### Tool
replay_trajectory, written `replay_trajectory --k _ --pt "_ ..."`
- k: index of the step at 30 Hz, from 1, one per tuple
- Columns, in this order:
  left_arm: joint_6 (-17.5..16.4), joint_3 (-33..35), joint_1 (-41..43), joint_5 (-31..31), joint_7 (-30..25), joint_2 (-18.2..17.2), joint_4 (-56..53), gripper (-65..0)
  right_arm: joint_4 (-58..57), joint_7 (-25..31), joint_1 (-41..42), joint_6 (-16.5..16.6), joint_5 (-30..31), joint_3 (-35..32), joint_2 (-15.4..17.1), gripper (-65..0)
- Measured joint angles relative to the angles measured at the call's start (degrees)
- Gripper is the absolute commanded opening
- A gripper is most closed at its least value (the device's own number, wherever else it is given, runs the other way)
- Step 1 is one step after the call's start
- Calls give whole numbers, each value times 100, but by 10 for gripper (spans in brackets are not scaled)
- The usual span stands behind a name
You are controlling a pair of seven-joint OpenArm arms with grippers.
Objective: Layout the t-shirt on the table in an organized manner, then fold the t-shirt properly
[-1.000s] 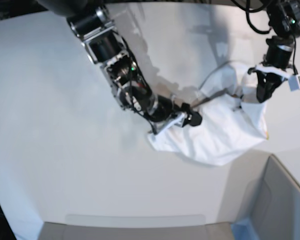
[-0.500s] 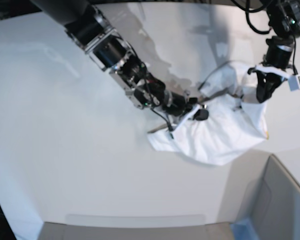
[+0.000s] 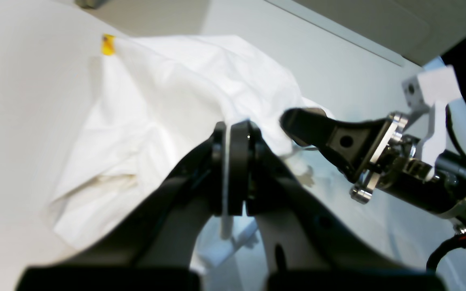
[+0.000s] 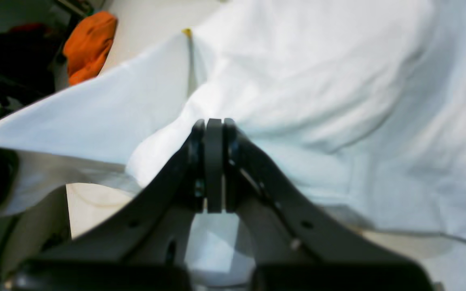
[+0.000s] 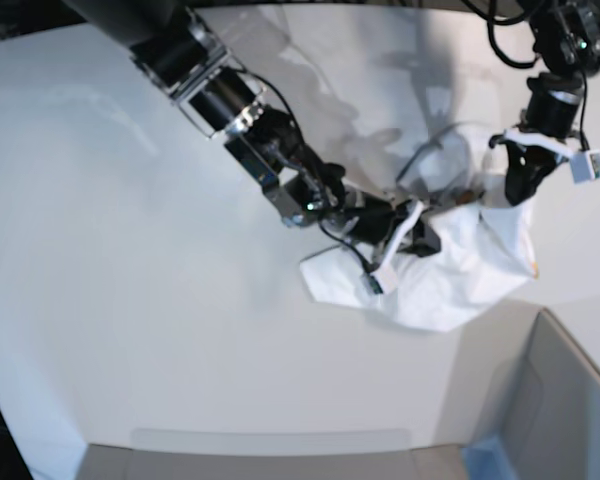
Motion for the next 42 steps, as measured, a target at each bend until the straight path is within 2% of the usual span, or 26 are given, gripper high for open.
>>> replay_trajectory --k 4,7,10,14,17,21,24,27,29,31,33,34,37,40,42 --pt "2 -2 0 0 -9 -2 0 -650 396 -35 -107 -332 -380 0 26 -650" --pt "0 -2 2 0 -15 -2 0 -650 800 -28 -114 -417 -699 13 66 -650" --pt "4 11 0 0 -20 -4 0 -650 1209 0 -96 -544 -754 48 238 -650" --pt "0 70 0 0 0 -4 0 -650 1576 -61 -101 -737 -763 636 450 -650" --pt "0 63 0 0 -11 -11 -2 -650 1810 -13 -81 -717 -787 1014 568 -650" --pt "-15 -133 -98 -4 37 -48 -2 -650 1847 -39 -72 -699 -785 1202 767 -650" --pt "22 -407 -402 -7 -66 -271 -4 -650 1840 -61 -79 -726 -789 1263 872 -650" --pt "302 -413 -509 -48 -35 -503 4 -650 1843 -94 -87 -699 -782 1193 826 -650" --pt "472 -415 -492 -37 2 -577 2 -650 1845 -516 -94 -704 -789 1058 763 -650" --pt "479 -417 -474 -42 -4 -610 2 -650 1840 -1064 -81 -691 -793 763 776 -650" --pt "472 -402 -459 -44 -4 -601 2 -650 1821 -1294 -109 -662 -793 531 756 -650" --pt "474 -387 -455 -46 2 -592 2 -650 1821 -1266 -179 -664 -789 483 697 -636" --pt "474 -387 -431 -44 -2 -592 2 -650 1845 -1272 -400 -686 -761 448 487 -518" --pt "476 -387 -431 -39 94 -588 2 -650 1965 -1285 -680 -680 -118 415 354 -420" --pt "472 -389 -463 -42 380 -588 2 -650 2044 -1268 -890 -678 372 417 315 -388"
